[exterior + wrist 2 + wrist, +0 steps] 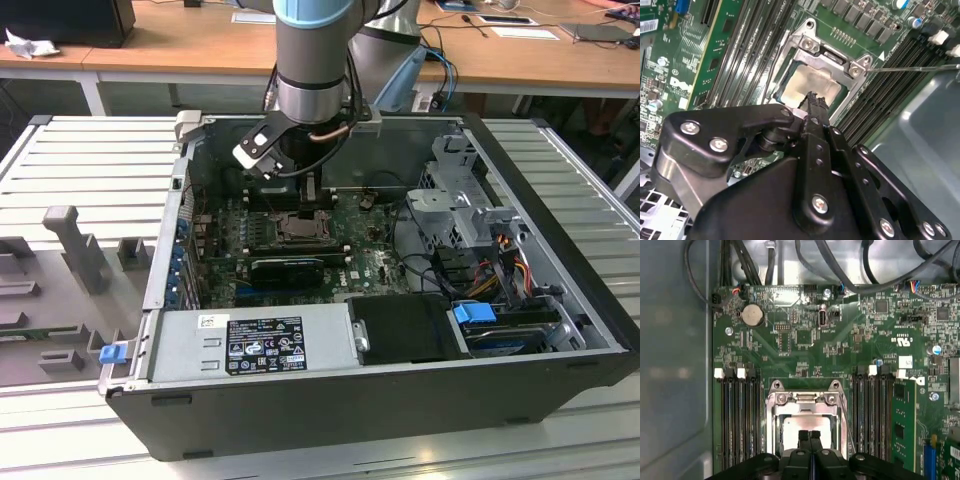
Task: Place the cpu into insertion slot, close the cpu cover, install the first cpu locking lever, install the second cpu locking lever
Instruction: 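Close the cpu cover, then install the first cpu locking lever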
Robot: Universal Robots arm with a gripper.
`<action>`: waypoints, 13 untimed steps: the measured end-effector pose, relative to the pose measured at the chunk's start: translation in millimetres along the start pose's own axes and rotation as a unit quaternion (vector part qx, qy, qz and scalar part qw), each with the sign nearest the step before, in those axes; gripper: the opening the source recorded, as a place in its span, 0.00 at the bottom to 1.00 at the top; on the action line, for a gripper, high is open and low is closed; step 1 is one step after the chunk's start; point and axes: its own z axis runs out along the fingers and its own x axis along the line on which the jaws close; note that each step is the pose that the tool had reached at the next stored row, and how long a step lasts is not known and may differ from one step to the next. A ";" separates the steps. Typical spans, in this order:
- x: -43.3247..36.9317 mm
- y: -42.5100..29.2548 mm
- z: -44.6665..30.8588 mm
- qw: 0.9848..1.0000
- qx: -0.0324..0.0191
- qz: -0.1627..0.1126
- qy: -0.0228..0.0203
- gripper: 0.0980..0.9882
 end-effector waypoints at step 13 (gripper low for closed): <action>0.0 -3.4 -2.6 1.000 0.000 0.000 0.000 0.01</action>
